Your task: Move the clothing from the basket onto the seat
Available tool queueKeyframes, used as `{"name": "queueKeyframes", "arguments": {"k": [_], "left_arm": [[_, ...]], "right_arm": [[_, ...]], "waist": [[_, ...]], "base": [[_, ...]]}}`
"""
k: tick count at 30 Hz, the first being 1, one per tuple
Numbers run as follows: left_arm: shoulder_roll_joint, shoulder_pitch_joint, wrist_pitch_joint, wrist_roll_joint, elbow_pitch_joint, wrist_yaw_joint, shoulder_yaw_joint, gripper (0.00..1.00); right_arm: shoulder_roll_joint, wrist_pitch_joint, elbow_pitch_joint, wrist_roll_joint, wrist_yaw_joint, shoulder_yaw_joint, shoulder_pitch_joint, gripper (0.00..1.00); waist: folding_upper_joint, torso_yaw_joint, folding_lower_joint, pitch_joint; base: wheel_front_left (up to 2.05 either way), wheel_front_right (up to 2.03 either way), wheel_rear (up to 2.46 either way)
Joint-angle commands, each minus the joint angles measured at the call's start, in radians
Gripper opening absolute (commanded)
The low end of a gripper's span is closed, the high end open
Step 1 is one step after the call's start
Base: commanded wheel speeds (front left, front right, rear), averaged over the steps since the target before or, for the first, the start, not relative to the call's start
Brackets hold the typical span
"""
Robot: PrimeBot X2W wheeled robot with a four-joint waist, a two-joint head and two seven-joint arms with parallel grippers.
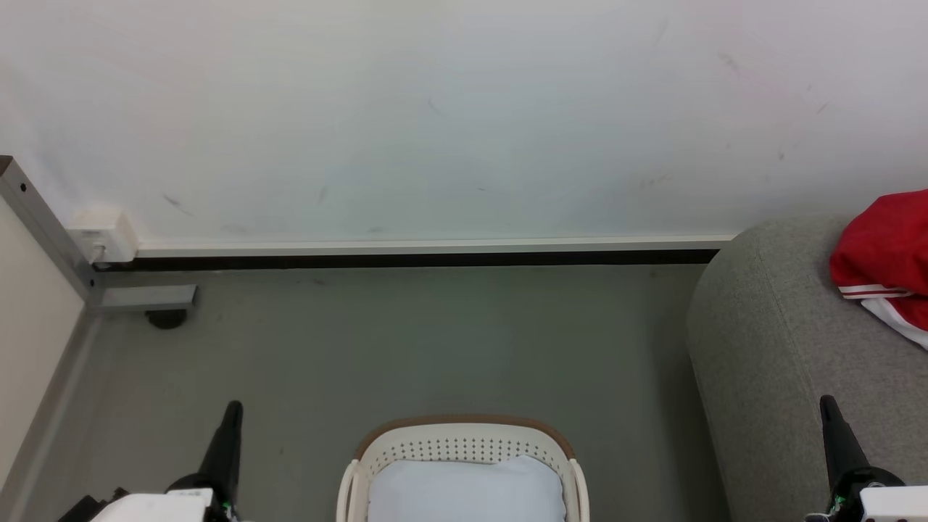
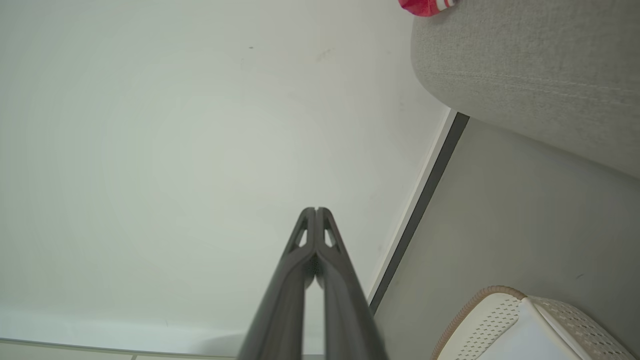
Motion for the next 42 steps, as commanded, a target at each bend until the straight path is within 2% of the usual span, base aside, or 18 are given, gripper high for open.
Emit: {"name": "queueKeyframes", "arguments": {"k": [1, 16, 42], "left_arm": [[0.003, -0.017, 0.006, -0.028, -0.005, -0.007, 0.007, 0.0], [0.002, -0.029, 0.033, -0.129, -0.005, -0.016, 0.023, 0.0], [0.002, -0.029, 0.033, -0.127, -0.005, -0.015, 0.022, 0.0]], "right_arm": [[-0.008, 0.008, -0.008, 0.025, -0.002, -0.005, -0.018, 0.0], [-0.009, 0.035, -0.011, 0.118, -0.002, -0.013, -0.03, 0.0], [-0.009, 0.035, -0.01, 0.114, -0.002, -0.012, -0.03, 0.0]], "waist": [[-0.0001, 0.001, 0.0, 0.001], [-0.0001, 0.005, 0.0, 0.007], [-0.0001, 0.005, 0.0, 0.007]], "base": [[0.0, 0.0, 0.0], [0.0, 0.0, 0.0], [0.0, 0.0, 0.0]]}}
